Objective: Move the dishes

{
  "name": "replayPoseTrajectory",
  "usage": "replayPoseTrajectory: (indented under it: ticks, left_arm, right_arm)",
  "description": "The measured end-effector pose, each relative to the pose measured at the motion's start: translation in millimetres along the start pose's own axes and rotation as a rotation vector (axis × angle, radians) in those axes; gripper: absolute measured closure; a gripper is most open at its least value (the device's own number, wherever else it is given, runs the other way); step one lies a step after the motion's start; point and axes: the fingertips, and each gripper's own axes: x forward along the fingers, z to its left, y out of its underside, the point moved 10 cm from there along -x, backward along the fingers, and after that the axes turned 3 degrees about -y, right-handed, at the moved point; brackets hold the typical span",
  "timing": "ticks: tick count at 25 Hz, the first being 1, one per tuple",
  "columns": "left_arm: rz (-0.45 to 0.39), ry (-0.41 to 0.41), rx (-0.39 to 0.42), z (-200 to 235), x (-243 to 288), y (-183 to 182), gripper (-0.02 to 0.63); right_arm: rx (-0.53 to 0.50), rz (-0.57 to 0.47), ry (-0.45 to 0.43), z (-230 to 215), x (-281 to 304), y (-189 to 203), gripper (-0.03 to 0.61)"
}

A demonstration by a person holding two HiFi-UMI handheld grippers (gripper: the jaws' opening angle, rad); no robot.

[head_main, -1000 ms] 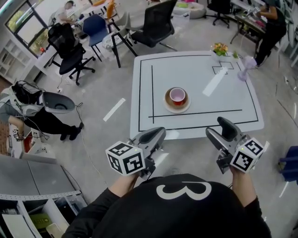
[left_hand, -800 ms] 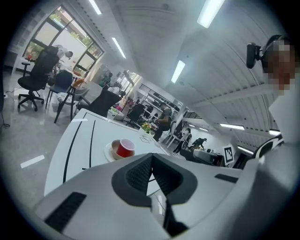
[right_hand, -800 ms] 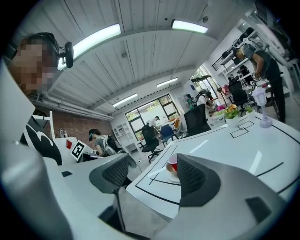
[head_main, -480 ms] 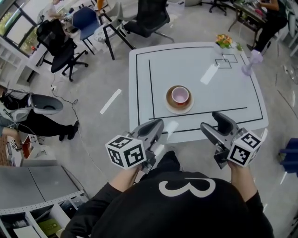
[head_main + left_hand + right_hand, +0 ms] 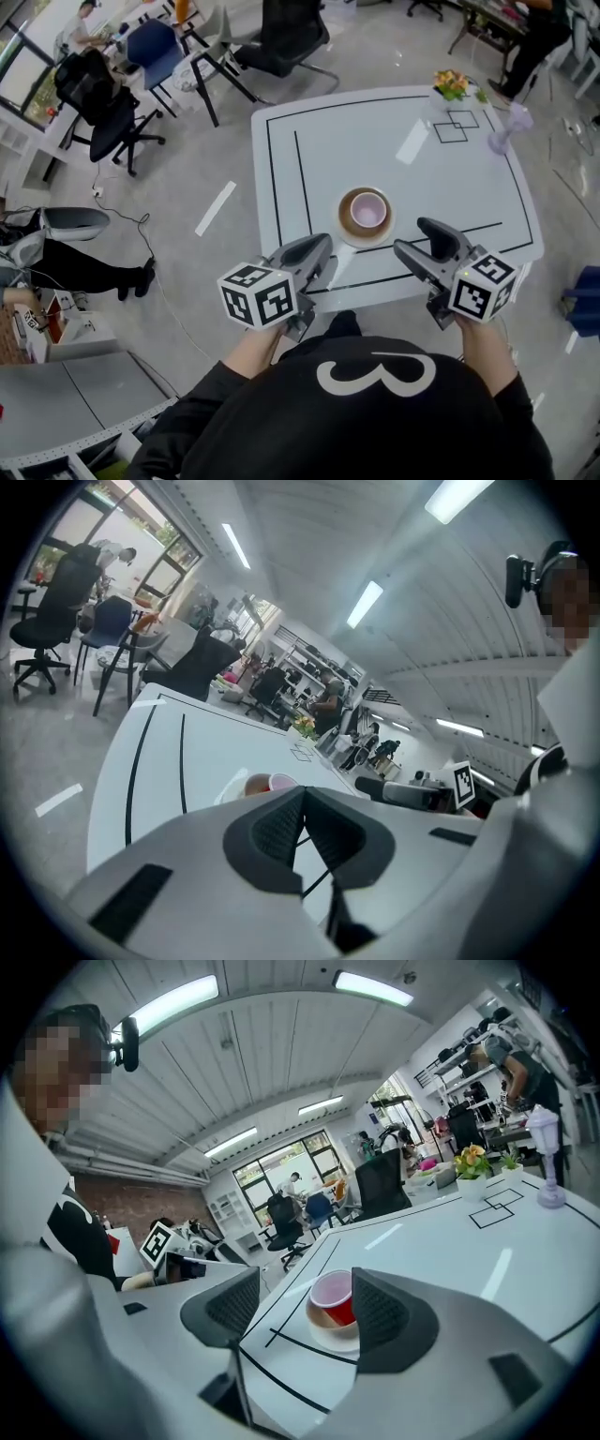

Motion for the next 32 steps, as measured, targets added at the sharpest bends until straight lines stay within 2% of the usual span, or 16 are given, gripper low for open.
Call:
replayPoseTrajectory:
  ticks: [9, 16, 23, 30, 32]
  left_arm:
    - [0.024, 0.011, -0.008, 37.2, 19.1, -9.9, 0.611]
    - [0.058, 0.031, -0.005, 44.4, 25.0, -9.4, 0.611]
    - [0.045, 0.012, -0.016, 54.7, 19.3, -9.9, 0.611]
    - [0.028, 0.014, -0.012, 58.5, 15.0, -16.4, 0.611]
    - [0.025, 0.010, -0.010, 60.0, 14.9, -16.3, 0.611]
  right_arm:
    - [0.053, 0.046, 0.048, -27.9, 45.9, 2.0, 0.298]
    - [0.081, 0.093, 0.098, -47.1, 78.3, 7.4, 0.342]
    - [0.096, 0.142, 0.137, -54.7, 93.6, 15.5, 0.383]
    - [0.142, 0.171, 0.142, -58.5, 103.2, 20.0, 0.465]
    - [0.149, 0.169, 0.154, -60.5, 104.0, 20.3, 0.517]
